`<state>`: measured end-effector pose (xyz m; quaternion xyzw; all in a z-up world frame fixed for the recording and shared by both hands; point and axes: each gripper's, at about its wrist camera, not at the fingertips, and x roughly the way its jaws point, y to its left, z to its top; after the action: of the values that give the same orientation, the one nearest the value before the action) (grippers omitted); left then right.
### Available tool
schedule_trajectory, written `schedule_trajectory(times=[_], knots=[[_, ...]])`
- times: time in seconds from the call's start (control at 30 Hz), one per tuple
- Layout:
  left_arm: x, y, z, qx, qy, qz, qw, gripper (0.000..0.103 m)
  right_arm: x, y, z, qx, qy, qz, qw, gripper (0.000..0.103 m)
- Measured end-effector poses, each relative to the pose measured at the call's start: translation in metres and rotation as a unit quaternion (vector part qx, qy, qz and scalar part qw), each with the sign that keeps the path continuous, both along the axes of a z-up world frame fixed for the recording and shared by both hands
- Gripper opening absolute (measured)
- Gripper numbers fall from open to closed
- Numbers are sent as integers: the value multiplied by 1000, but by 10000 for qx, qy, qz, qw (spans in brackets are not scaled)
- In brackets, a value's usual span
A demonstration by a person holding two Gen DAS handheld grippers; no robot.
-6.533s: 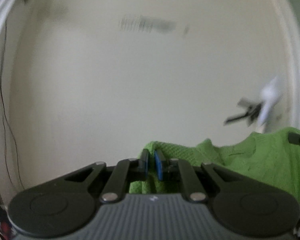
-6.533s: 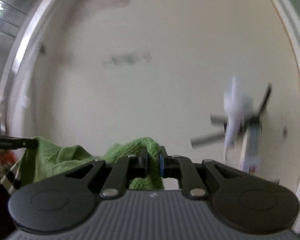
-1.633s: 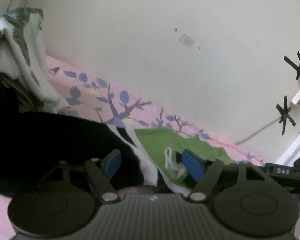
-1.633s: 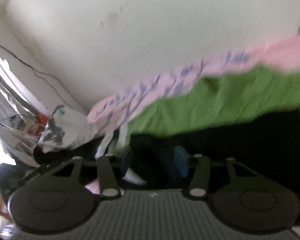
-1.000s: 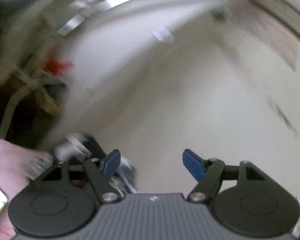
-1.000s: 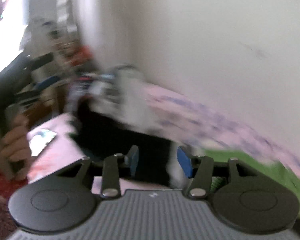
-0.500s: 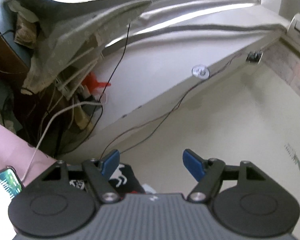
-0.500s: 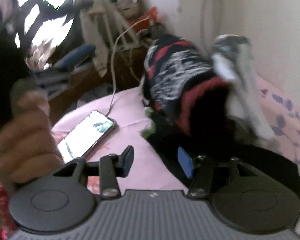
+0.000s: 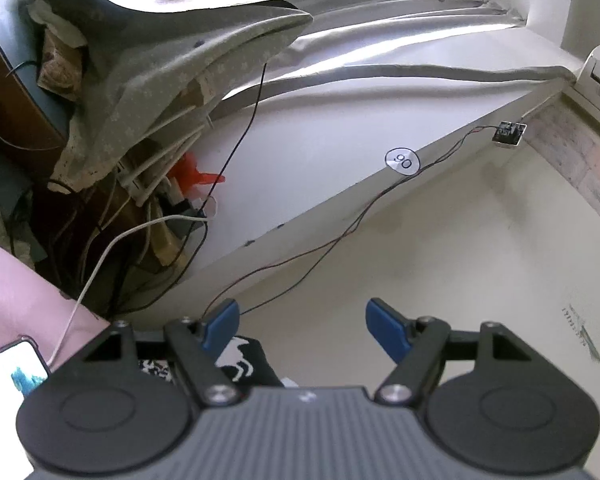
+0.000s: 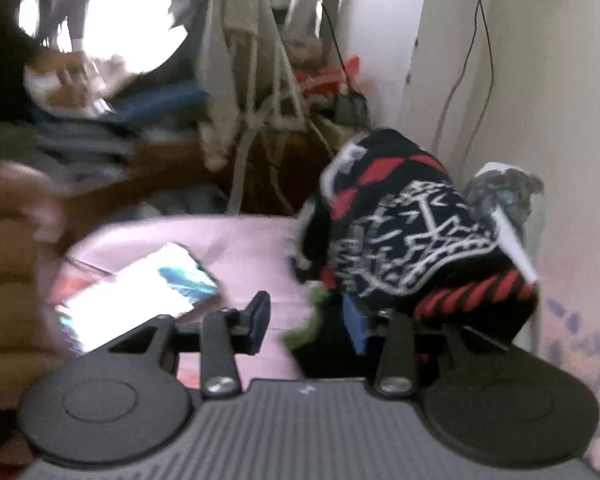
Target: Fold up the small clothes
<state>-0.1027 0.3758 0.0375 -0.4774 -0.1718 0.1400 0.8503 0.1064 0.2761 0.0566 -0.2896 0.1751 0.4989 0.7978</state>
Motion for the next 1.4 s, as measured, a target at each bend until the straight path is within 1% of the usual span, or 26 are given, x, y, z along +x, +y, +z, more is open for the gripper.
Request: schedule_trajectory(times=[0.03,0.07,0.1,0.13,0.2,0.27,0.37,0.47,0.57,0.63,0.7,0.73,0.8,0.87,0.93,0.97,1.0,1.03,1.07,1.1,1.13,1.17,1.2,1.23,1.27,1.4], knots=[[2,0,0,12,36,-33,10000,71,4,5,-4,-149,-78,-34,9999,16],[4,-1,1,26,79,-57,9999,71,7,10,-8,-270,-142,-48,9995,6],[6,-2,2,45,129,-82,9999,71,8,13,-11,-392,-170,-24,9991,0],[8,-3,2,71,178,-106,9998,71,9,12,-11,-442,-31,40,9990,0],[11,-4,3,121,245,-117,9996,71,9,0,-2,-195,464,98,9987,0],[13,-3,2,146,284,-122,9994,71,6,-26,18,211,828,89,9963,0],[15,-3,1,132,334,-124,9993,71,6,-97,56,1074,1314,-201,9853,0],[20,-5,2,175,419,-187,9988,72,14,-193,93,2112,1467,-879,9624,0],[31,-17,8,481,613,-277,9966,72,23,-296,118,2962,1385,-1702,9296,0],[41,-31,13,866,780,-395,9924,73,28,-360,124,3366,1347,-2249,9044,0],[57,-50,17,1360,986,-613,9839,74,27,-421,121,3759,1352,-2646,8777,0],[66,-62,19,1616,1115,-727,9778,74,24,-449,117,3917,1304,-2837,8655,0],[86,-88,21,2110,1360,-1103,9617,74,17,-497,103,4143,1235,-3222,8422,0],[105,-118,23,2546,1629,-1454,9421,74,12,-535,85,4269,1244,-3566,8216,0],[122,-147,26,2848,1859,-1798,9230,74,8,-565,61,4275,1273,-3919,8047,0],[130,-159,27,2923,1939,-2004,9148,74,8,-577,48,4226,1293,-4156,7950,4],[141,-173,29,2978,2058,-2283,9038,74,9,-588,36,4227,1364,-4349,7833,12],[152,-187,30,3025,2202,-2546,8917,74,9,-602,24,4318,1488,-4522,7661,43],[162,-201,31,3102,2339,-2746,8796,73,8,-617,13,4471,1553,-4734,7429,53],[173,-216,31,3225,2506,-2908,8652,73,5,-631,4,4653,1642,-4820,7241,52],[182,-229,31,3338,2644,-3008,8533,73,2,-643,-5,4826,1759,-4826,7094,52],[191,-242,30,3457,2747,-3099,8420,73,-2,-650,-12,4941,1850,-4805,7005,52],[200,-255,29,3588,2815,-3184,8310,74,-5,-652,-17,4958,1893,-4778,7000,52],[209,-266,27,3709,2886,-3248,8208,74,-6,-650,-18,4898,1902,-4742,7065,52],[217,-275,24,3801,2965,-3305,8114,74,-7,-645,-18,4792,1871,-4719,7160,52],[249,-306,-1,4085,3451,-3528,7678,76,-6,-616,-12,4078,1695,-4659,7667,53]])
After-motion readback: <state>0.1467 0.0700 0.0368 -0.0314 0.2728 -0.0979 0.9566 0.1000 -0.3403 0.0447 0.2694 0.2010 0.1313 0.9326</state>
